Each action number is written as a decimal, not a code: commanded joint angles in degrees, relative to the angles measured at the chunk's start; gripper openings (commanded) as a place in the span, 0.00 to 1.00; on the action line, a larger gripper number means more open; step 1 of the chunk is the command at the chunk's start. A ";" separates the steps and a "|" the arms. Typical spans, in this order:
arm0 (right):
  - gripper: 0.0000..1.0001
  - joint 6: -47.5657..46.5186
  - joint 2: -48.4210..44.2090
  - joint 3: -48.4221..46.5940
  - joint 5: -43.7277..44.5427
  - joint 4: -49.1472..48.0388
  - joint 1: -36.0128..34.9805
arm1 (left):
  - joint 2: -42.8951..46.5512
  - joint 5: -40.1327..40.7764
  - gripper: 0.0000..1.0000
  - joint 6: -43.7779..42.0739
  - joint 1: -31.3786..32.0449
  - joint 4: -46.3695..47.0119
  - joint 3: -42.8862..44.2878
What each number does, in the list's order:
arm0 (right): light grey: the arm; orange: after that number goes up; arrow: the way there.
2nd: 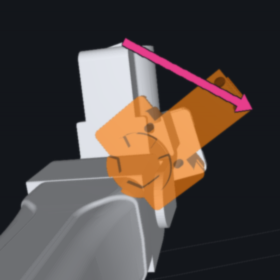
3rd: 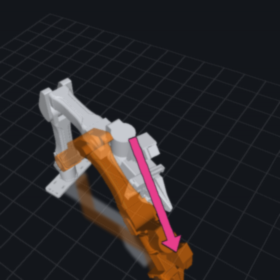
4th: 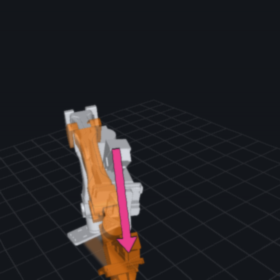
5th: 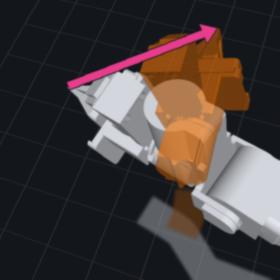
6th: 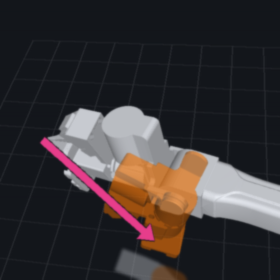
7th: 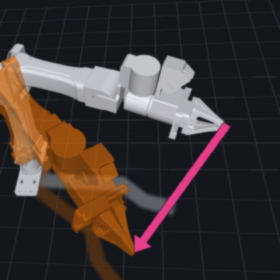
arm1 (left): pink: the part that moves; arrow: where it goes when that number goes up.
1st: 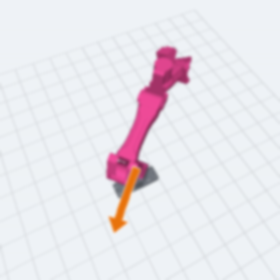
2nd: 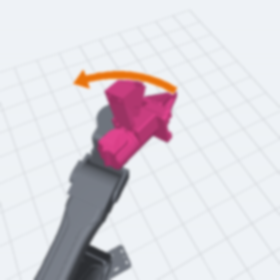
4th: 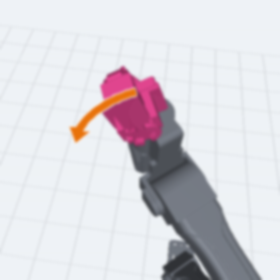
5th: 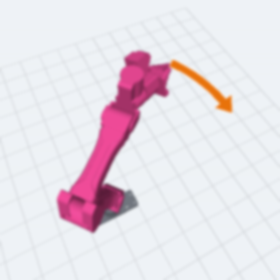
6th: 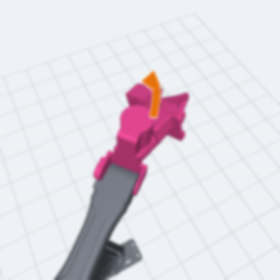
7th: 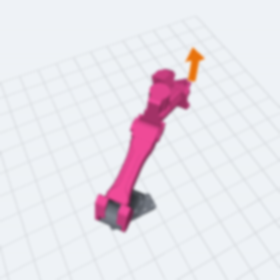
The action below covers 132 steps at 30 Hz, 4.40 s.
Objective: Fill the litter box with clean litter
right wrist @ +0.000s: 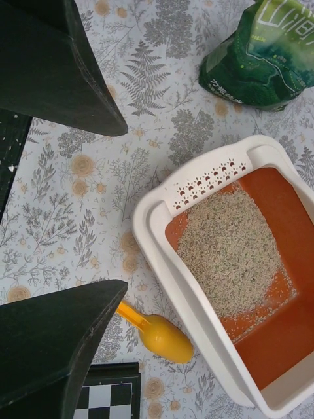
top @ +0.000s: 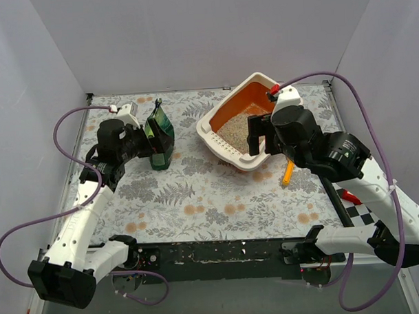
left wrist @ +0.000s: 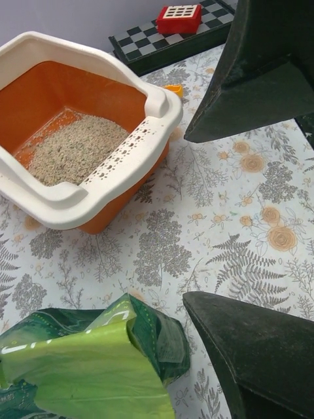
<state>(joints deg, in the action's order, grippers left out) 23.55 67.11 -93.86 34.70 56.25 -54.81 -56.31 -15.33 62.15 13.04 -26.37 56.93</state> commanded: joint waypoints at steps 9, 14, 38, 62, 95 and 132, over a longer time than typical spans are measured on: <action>0.98 -6.41 -1.64 2.02 -2.36 0.53 0.05 | -8.36 11.90 0.98 -3.61 0.50 -7.72 11.62; 0.98 -6.41 -1.98 5.79 -3.23 -2.36 0.31 | -14.16 16.37 0.98 -4.76 0.59 -7.99 13.21; 0.98 -6.06 -10.33 20.74 -7.89 -8.70 1.02 | -27.53 23.59 0.44 -9.50 0.59 -0.44 14.44; 0.96 -12.46 -3.92 6.16 -14.74 -2.29 2.07 | -1.61 -11.26 0.00 -19.86 1.47 -6.23 6.62; 0.98 -23.38 -10.68 7.20 -30.83 0.53 2.86 | -14.00 -48.75 0.49 -41.33 13.15 4.31 1.26; 0.91 -34.89 2.41 19.51 -48.50 -15.29 1.90 | -2.92 13.49 0.98 -3.97 9.12 -1.23 -6.83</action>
<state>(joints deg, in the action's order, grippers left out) -11.46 68.45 -75.09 -12.36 44.88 -52.25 -58.63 -7.51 55.72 25.06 -27.83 50.61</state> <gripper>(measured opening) 0.910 0.981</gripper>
